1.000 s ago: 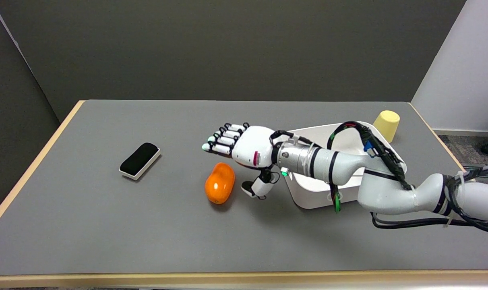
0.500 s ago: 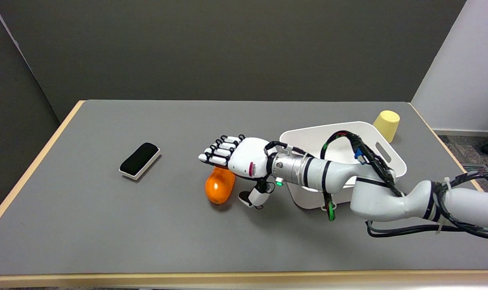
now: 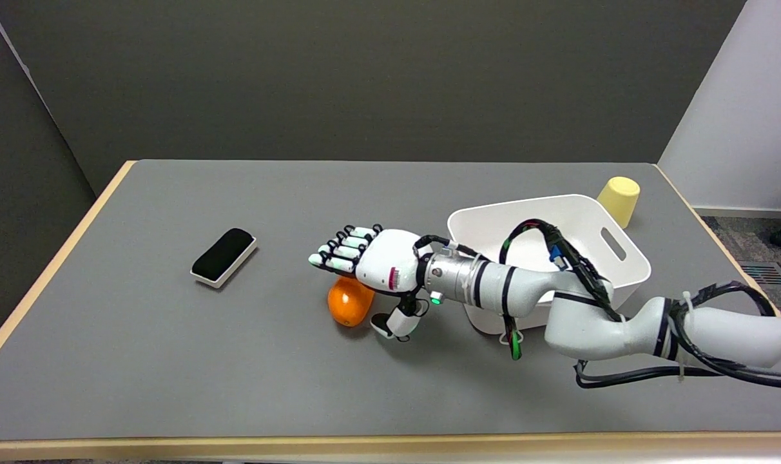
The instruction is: Pick up mango.
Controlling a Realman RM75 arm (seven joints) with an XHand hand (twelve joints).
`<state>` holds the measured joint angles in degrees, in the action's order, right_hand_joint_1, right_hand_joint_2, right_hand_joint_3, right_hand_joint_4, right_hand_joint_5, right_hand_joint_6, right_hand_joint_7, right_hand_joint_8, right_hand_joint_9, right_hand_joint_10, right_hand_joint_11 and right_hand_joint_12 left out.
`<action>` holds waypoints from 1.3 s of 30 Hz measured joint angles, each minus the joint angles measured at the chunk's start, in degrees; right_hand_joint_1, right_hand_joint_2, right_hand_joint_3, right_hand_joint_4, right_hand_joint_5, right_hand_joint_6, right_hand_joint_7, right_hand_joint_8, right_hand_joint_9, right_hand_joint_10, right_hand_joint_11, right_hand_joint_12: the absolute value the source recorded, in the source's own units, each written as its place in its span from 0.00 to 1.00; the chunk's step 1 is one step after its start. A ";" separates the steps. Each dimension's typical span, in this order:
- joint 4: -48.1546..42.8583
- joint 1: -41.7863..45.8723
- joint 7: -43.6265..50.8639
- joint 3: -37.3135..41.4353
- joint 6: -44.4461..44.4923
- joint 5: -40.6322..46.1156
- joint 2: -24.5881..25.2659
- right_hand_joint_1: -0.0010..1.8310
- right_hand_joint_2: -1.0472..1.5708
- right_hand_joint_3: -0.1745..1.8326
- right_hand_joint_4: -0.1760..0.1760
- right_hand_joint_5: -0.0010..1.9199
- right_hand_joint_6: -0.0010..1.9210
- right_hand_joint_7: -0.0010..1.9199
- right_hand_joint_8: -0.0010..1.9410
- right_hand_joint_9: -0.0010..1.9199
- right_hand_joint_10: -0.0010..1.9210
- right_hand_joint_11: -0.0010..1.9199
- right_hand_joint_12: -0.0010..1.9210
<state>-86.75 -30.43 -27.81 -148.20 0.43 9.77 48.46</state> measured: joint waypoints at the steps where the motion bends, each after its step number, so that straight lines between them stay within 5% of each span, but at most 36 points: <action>1: 0.48 0.00 0.01 -0.03 0.32 0.01 0.29 0.48 0.63 0.58 0.47 0.00 0.08 0.01 0.11 0.00 0.22 0.00 0.45; 12: 4.41 -0.19 0.04 -0.23 2.48 0.14 2.46 0.48 0.64 0.59 0.49 0.03 0.10 0.03 0.13 0.01 0.26 0.00 0.48; 16: 5.22 -0.17 0.11 -0.24 2.87 0.27 2.95 0.48 0.66 0.60 0.50 0.04 0.18 0.09 0.17 0.05 0.30 0.00 0.52; 20: 5.80 -0.01 0.23 -0.23 3.13 0.35 3.39 0.51 0.69 0.58 0.52 0.12 0.30 0.20 0.29 0.15 0.37 0.07 0.59; 23: 6.11 0.07 0.30 -0.18 3.25 0.37 3.69 0.58 0.75 0.45 0.57 0.18 0.57 0.30 0.53 0.28 0.55 0.18 0.74; 25: 6.21 0.12 0.34 -0.09 3.42 0.38 3.88 0.70 0.85 0.20 0.50 0.21 0.62 0.36 0.77 0.32 0.59 0.23 0.80; 27: 6.28 0.13 0.39 0.06 3.62 0.39 4.05 0.62 0.88 0.14 0.27 0.26 0.85 0.40 0.72 0.36 0.60 0.28 0.80; 33: 6.32 0.14 0.46 0.39 3.81 0.52 4.44 0.64 0.85 0.18 0.13 0.29 0.79 0.44 0.72 0.40 0.67 0.31 0.88; 39: 6.01 0.36 0.91 0.93 3.63 0.41 4.63 0.65 0.85 0.18 0.03 0.29 0.77 0.45 0.71 0.40 0.67 0.32 0.86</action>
<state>-80.73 -30.07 -26.90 -147.27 4.06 10.18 53.09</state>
